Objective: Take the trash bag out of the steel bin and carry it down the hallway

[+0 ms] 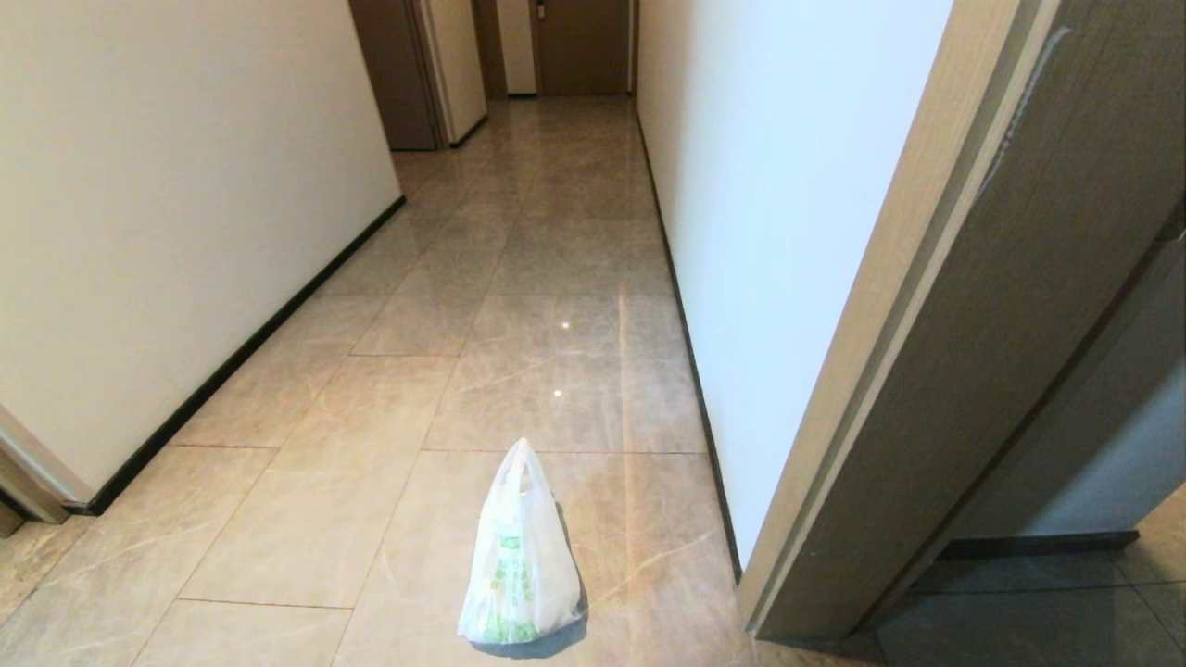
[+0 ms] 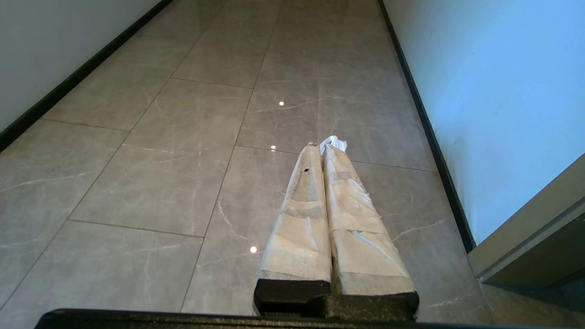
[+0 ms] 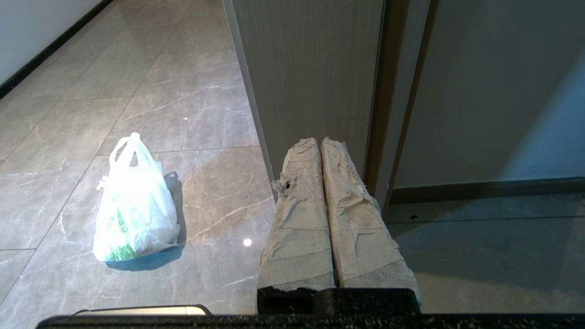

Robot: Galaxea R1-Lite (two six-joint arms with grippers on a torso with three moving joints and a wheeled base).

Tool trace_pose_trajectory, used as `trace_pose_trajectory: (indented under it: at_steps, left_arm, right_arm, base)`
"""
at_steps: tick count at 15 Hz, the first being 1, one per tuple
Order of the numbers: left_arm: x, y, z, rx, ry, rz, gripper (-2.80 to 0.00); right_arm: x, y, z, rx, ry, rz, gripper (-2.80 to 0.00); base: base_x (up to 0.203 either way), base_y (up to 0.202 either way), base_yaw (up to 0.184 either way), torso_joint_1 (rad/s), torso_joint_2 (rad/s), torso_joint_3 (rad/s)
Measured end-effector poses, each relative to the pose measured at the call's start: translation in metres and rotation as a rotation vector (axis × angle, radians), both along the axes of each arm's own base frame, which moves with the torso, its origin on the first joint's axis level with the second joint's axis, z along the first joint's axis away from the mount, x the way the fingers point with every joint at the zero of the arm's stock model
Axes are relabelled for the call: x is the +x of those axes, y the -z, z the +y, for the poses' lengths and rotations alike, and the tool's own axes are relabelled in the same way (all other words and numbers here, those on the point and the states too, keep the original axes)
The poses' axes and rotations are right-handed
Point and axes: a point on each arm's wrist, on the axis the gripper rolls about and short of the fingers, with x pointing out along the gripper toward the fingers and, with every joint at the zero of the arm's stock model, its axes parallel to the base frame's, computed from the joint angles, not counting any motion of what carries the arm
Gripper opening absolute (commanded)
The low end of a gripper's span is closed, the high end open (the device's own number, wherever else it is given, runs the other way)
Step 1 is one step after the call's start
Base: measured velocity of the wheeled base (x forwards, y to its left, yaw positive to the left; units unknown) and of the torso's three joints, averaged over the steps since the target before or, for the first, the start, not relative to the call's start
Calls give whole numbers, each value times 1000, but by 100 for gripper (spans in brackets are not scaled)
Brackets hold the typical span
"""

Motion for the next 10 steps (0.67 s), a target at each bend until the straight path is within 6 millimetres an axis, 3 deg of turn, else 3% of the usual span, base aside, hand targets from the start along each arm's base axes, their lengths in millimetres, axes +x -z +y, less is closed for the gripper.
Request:
trace_pose_trajectory:
  at_steps: [10]
  left_arm:
    - [0,0,0,0,1,0,-280]
  right_arm:
    - [0,0,0,0,0,-1,-280]
  base:
    - [0,0,0,0,0,0]
